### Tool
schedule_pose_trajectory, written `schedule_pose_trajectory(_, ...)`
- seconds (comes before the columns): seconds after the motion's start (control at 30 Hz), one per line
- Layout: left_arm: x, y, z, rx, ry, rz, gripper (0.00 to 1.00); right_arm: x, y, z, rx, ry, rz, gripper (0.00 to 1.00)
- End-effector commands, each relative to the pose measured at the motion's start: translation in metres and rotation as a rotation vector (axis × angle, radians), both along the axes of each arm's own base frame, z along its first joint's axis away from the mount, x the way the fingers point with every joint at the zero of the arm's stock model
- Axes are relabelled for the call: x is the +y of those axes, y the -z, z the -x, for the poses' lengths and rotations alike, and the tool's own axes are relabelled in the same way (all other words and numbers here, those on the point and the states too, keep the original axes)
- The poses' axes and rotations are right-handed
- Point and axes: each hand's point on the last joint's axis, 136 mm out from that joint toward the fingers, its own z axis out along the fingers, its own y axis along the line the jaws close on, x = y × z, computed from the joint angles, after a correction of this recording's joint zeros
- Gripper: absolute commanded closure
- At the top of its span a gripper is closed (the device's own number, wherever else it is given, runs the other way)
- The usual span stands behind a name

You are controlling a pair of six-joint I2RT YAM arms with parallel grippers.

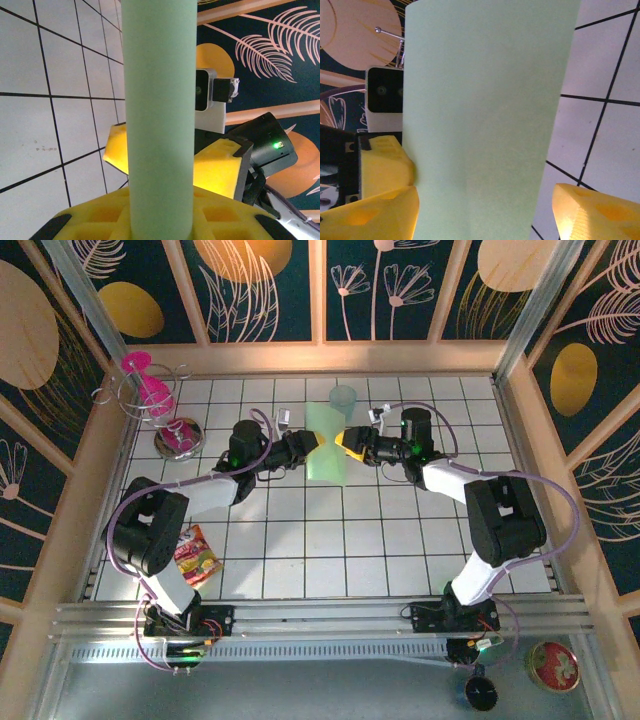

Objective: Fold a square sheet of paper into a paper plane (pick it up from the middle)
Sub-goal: First fold in half a square sheet of paper at the center of the table.

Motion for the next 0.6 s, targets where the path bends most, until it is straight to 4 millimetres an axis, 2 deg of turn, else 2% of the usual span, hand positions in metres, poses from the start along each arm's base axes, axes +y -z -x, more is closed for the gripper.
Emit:
schedule_pose_trajectory(0.0,0.001,0.015,-0.002,0.025,0.004,-0.006,0.75,0.008,-0.024,0.007,-0.069,-0.061,-0.050,0.33)
schedule_pose_trajectory(0.2,0.006,0.027,-0.007,0.052,-0.025,-0.025,0.76,0.001,-0.033,0.011,-0.092,-0.049,-0.055,0.45)
schedule_pose_trajectory(0.4,0.007,0.034,-0.008,0.067,-0.029,-0.035,0.77,-0.001,-0.030,0.012,-0.088,-0.041,-0.044,0.57)
schedule_pose_trajectory(0.57,0.007,0.034,-0.009,0.064,-0.031,-0.038,0.77,-0.003,-0.019,0.009,-0.056,-0.011,-0.019,0.58)
